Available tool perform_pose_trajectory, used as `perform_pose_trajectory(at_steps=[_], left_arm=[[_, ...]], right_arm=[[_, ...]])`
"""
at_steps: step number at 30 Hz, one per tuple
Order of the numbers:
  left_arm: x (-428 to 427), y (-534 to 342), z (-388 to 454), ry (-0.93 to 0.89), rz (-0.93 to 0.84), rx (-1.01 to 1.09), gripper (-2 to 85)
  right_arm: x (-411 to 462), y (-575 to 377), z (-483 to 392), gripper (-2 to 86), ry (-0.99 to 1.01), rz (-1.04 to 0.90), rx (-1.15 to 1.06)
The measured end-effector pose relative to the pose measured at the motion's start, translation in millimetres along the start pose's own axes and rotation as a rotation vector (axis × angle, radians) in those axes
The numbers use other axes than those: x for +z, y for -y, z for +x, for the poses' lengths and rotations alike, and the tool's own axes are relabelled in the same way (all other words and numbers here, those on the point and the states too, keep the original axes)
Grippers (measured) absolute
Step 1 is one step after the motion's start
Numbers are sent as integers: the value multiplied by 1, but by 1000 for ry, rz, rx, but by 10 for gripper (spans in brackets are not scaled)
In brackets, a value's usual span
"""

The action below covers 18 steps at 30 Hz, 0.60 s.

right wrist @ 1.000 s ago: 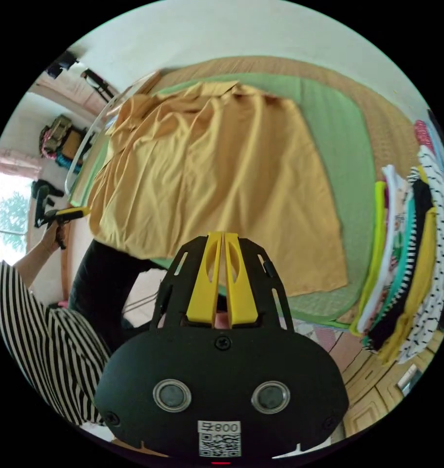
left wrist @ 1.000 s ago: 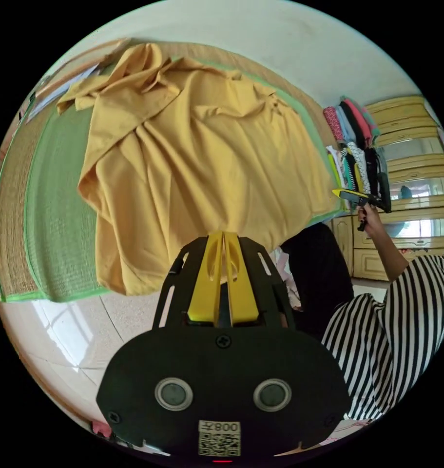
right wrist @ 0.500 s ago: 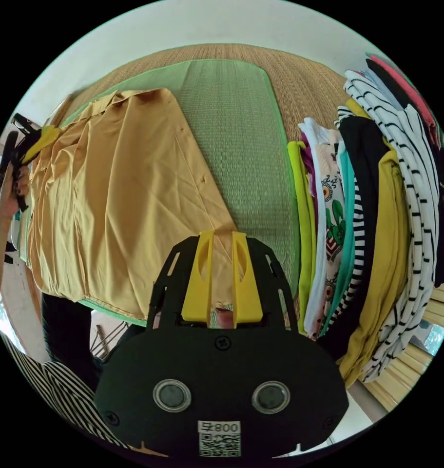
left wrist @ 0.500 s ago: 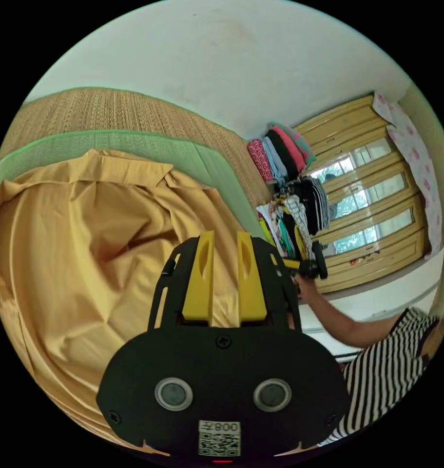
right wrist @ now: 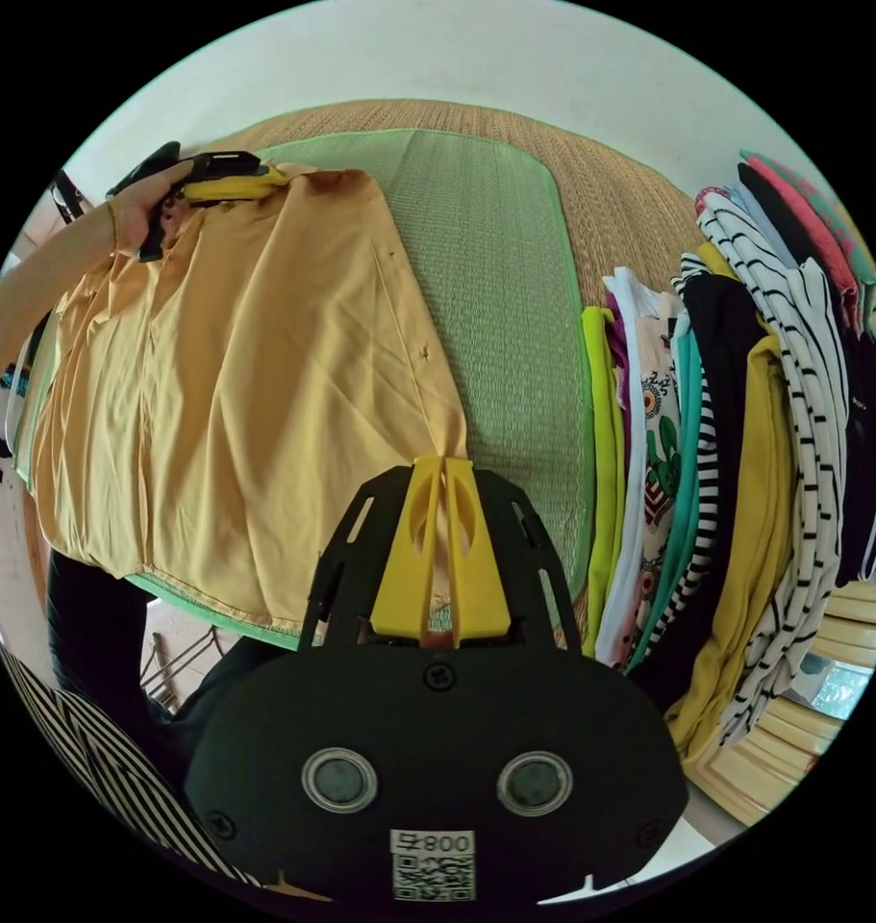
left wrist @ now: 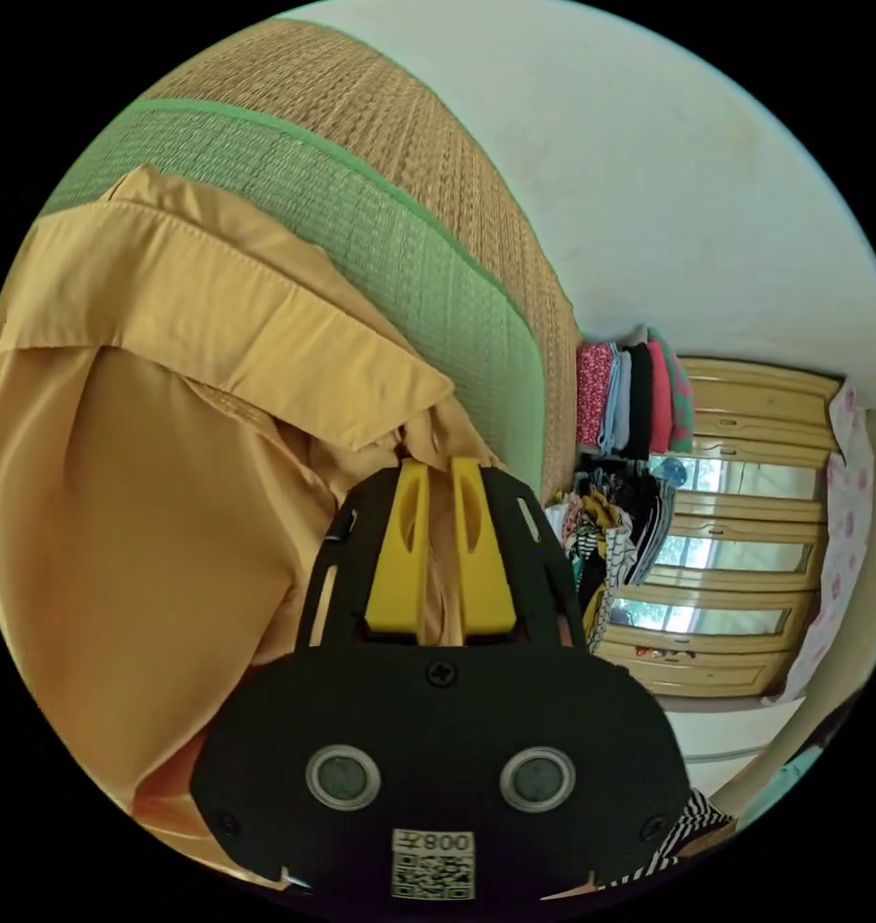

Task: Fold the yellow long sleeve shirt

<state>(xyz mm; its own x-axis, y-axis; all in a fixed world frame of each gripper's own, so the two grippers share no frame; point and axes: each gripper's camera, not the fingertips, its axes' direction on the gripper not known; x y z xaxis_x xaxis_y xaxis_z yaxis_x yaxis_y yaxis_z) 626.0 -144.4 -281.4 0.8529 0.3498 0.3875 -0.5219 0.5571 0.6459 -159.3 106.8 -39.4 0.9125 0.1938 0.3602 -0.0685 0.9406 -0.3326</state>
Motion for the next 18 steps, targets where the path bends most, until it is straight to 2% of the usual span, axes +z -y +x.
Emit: perform_pose_trajectory(at_steps=[6, 9, 11, 14, 18], left_arm=[[-23, 3, 7, -79, 51, -9, 12], [-52, 1, 17, -183, 67, 31, 9], [-92, -3, 27, -231, 72, 89, 7], [-161, -13, 30, -197, 127, 129, 6], [-245, -22, 15, -103, 206, 106, 7]], right_arm=[[11, -27, 45, 3, 247, 33, 22], [-4, -44, 62, 3, 552, 132, -5], [-13, -54, 58, 4, 859, 184, -96], [-13, -60, 20, 5, 1102, 179, -266], [14, -63, -47, 9, 1155, 43, -459]])
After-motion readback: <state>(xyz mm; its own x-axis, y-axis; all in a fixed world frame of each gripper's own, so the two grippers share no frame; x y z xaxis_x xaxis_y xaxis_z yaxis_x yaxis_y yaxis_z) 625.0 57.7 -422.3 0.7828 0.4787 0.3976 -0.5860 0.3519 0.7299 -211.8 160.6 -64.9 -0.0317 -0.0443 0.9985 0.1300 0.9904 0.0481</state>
